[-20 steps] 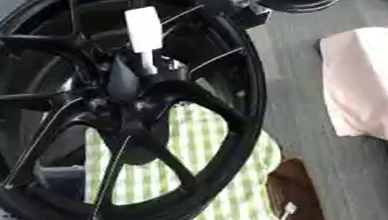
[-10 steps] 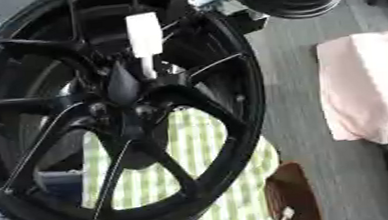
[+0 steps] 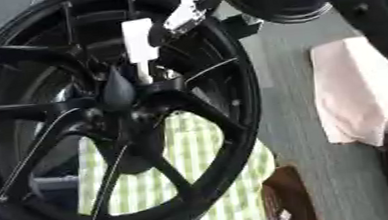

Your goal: Pull the pin out of the wheel hub.

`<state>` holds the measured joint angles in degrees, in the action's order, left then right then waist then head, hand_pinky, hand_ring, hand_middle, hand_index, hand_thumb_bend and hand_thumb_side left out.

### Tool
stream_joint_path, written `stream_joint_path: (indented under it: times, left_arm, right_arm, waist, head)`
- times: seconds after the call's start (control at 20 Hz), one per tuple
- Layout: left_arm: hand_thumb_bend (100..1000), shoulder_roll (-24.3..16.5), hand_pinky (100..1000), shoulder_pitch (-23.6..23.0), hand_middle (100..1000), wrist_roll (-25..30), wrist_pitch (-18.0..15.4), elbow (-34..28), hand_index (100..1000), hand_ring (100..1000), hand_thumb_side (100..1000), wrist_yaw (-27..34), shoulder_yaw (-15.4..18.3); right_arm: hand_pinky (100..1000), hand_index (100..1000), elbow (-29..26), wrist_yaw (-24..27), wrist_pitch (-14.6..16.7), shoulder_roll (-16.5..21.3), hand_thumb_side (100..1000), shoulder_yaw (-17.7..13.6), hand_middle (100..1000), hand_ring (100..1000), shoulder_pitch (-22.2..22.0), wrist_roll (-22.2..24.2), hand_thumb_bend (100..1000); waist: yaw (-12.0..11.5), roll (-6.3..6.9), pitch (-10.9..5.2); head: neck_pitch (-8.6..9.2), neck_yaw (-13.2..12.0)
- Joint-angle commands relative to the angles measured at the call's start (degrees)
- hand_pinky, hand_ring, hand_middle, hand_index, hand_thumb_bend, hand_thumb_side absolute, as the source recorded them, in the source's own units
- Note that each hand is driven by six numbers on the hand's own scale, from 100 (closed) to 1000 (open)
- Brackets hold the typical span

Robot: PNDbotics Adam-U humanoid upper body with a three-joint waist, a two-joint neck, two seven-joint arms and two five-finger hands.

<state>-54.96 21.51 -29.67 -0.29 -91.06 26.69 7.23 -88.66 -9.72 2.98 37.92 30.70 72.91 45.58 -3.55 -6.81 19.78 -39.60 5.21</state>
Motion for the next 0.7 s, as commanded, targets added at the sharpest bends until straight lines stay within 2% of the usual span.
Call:
stream_joint_path:
  times: [0.05,0.35,0.7]
  left_arm:
    - [100,-2.5,819,0.6,694,-0.2,0.0,-0.6,837,739,771,0.2,0.5]
    - [100,-2.3,820,0.8,693,-0.3,0.0,-0.8,836,738,771,0.2,0.4]
    - [100,-2.1,820,1.2,693,-0.2,0.1,-0.9,836,737,770,0.1,0.3]
  right_arm:
    - [898,903,0.5,-1.7,-0.8,0.2,440,-0.2,854,881,1.0,-0.4,570]
    - [898,907,1.8,-4.0,-2.7,-1.3,432,0.5,856,882,1.2,-1.5,574]
    - [896,906,3.3,-6.0,-4.2,-2.4,443,1.3,854,881,1.0,-1.8,568]
  waist:
    - [-0.2,0.64,-1.02]
    - [-0.5,0.86,-0.81]
    - [-0.7,1.03,-0.41]
  head:
    - [0.79,0.9]
    - [2.55,1.3]
    - [1.85,0.9]
